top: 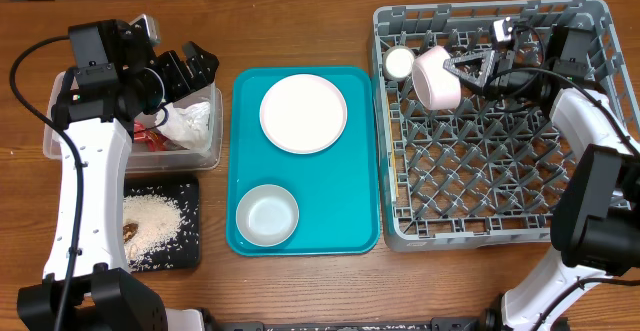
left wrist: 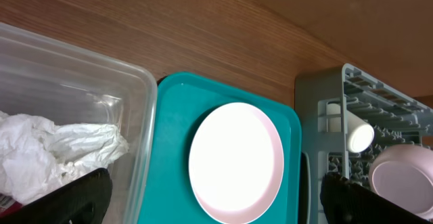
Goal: Sort waste into correct bins and load items into the dishwasher
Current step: 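Lift the pink bowl with the right gripper and carry it over the rack, then lower the pink bowl upside down into the rack and open gripper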
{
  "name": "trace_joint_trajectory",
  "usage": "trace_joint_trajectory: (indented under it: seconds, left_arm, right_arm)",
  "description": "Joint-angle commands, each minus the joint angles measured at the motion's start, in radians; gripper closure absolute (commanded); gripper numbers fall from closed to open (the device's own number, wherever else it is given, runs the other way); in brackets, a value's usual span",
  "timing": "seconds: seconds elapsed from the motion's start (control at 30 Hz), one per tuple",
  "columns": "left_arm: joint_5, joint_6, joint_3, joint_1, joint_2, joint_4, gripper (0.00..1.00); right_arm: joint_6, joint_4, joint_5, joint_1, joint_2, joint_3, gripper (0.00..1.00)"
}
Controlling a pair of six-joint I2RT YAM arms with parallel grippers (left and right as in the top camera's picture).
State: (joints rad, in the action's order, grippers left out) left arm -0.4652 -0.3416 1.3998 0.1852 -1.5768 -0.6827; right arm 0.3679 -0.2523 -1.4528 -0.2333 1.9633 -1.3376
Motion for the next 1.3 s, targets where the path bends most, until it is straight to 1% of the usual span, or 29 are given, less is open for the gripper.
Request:
trace_joint_trajectory:
  seconds: [0.0, 0.13, 0.2, 0.33, 0.4, 0.77, 0.9, 0.97, 1.0, 1.03, 1.2, 1.27]
  left_arm:
    - [0.008, -0.006, 0.010, -0.001, 0.000, 0.003, 0.00]
    - [0.008, -0.006, 0.010, -0.001, 0.000, 0.003, 0.00]
    - [0.008, -0.006, 0.010, -0.001, 0.000, 0.003, 0.00]
    - [0.008, -0.006, 0.010, -0.001, 0.000, 0.003, 0.00]
    - [0.008, -0.006, 0.010, -0.001, 0.000, 0.003, 0.00]
    - [0.008, -0.006, 0.010, -0.001, 0.000, 0.003, 0.00]
    - [0.008, -0.006, 0.010, -0.001, 0.000, 0.003, 0.00]
    - [0.008, -0.006, 0.010, -0.001, 0.000, 0.003, 0.00]
    - [0.008, -0.006, 0.010, -0.001, 0.000, 0.003, 0.00]
    - [0.008, -0.006, 0.010, -0.001, 0.000, 0.003, 0.00]
    - [0.008, -0.006, 0.010, -0.001, 0.000, 0.003, 0.00]
    - [0.008, -0.006, 0.010, -0.001, 0.000, 0.003, 0.00]
  right_arm:
    - [0.171, 0.066, 0.018, -0.002, 0.018, -0.002, 0.96]
    - [0.193, 0.077, 0.043, 0.007, 0.018, -0.001, 0.96]
    - [0.243, 0.100, 0.050, 0.014, 0.018, -0.002, 0.96]
    - [0.371, 0.211, 0.051, 0.024, 0.018, -0.001, 0.96]
    - [0.401, 0.225, 0.058, 0.026, 0.018, -0.002, 0.96]
    - [0.411, 0.158, 0.150, 0.043, 0.018, 0.003, 0.96]
    - [0.325, 0.049, 0.223, 0.042, 0.018, 0.003, 0.96]
    - [0.281, 0.029, 0.233, 0.042, 0.018, 0.003, 0.96]
    - [0.255, 0.031, 0.233, 0.035, 0.018, 0.003, 0.93]
    - [0.255, 0.041, 0.232, 0.024, 0.018, 0.003, 0.88]
    - [0.241, 0.053, 0.227, -0.016, 0.018, 0.003, 0.78]
    - [0.225, 0.064, 0.220, -0.033, 0.018, 0.003, 0.71]
